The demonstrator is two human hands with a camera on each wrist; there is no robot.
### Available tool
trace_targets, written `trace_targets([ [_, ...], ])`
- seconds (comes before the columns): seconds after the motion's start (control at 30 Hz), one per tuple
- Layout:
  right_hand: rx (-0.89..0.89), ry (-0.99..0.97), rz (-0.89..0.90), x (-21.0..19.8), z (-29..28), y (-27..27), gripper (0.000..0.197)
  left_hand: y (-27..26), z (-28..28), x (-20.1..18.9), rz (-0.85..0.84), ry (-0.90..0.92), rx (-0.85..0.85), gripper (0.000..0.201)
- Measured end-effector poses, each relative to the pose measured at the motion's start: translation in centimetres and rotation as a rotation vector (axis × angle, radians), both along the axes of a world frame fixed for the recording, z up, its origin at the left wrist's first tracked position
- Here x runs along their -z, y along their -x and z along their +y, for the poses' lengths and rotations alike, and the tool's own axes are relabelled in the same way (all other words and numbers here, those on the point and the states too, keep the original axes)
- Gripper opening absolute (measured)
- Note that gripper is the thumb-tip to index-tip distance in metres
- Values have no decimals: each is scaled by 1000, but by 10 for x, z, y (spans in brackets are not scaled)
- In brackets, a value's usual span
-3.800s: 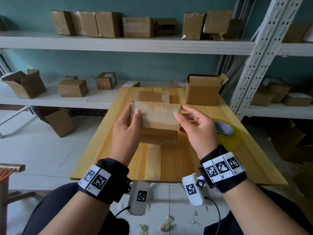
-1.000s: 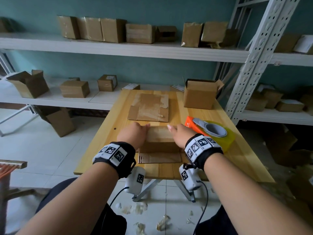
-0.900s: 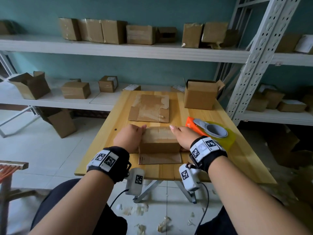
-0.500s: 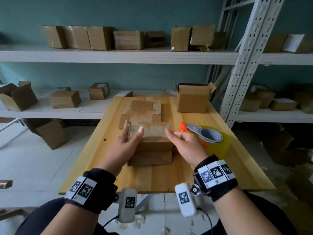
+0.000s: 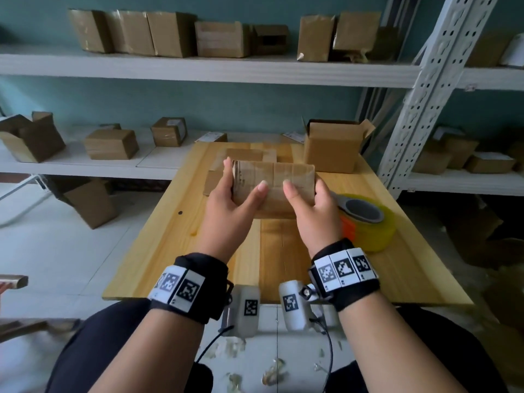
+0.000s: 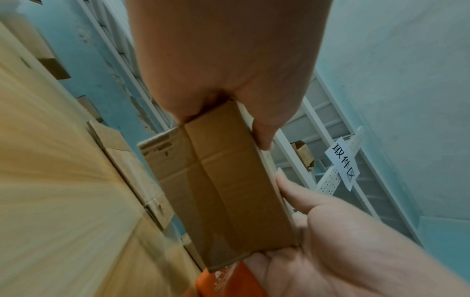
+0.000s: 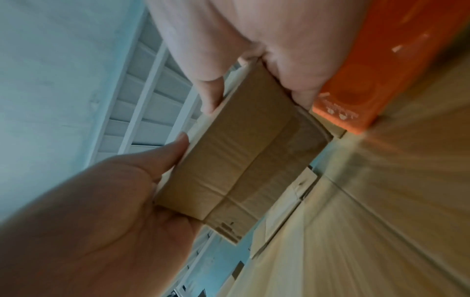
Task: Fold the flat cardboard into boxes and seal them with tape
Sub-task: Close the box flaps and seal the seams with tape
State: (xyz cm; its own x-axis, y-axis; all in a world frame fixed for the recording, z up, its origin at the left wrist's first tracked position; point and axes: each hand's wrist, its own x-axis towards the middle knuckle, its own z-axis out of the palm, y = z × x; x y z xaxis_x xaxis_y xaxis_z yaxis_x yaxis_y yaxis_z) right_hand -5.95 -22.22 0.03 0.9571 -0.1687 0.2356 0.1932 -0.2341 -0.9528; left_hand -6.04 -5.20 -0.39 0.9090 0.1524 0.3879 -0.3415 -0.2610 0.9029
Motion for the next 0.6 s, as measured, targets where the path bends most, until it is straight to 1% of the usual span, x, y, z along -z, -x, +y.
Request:
trace_targets([
  [0.1, -6, -40, -11, 6, 5, 1, 44, -5, 1, 6, -9, 52, -4, 96],
  [0.2, 72, -41, -34, 10, 7, -1, 39, -11, 1, 15, -14, 31, -55, 92],
  [0.27, 90, -10, -38, 11, 4, -1, 36, -12, 1, 19, 25, -10, -52, 93],
  [0.33, 89, -26, -23, 8, -1, -2, 38, -13, 2, 20, 62, 12, -40, 91],
  [0.4, 101, -41, -2, 6, -4, -3, 47, -14, 6, 19, 57, 77, -29, 85],
  [0.43, 97, -27, -3, 6, -5, -3, 48, -12, 7, 17, 58, 105, -23, 83],
  [0.5, 79, -13, -1, 10, -5, -3, 40, -11, 7, 15, 83, 194, -23, 75],
  [0.57, 56, -25, -2, 13, -7, -4, 28, -10, 5, 14, 127, 399, -19, 53],
  [0.6, 47, -31, -12, 12, -8, -4, 28, -8, 5, 12, 144, 495, -18, 45],
])
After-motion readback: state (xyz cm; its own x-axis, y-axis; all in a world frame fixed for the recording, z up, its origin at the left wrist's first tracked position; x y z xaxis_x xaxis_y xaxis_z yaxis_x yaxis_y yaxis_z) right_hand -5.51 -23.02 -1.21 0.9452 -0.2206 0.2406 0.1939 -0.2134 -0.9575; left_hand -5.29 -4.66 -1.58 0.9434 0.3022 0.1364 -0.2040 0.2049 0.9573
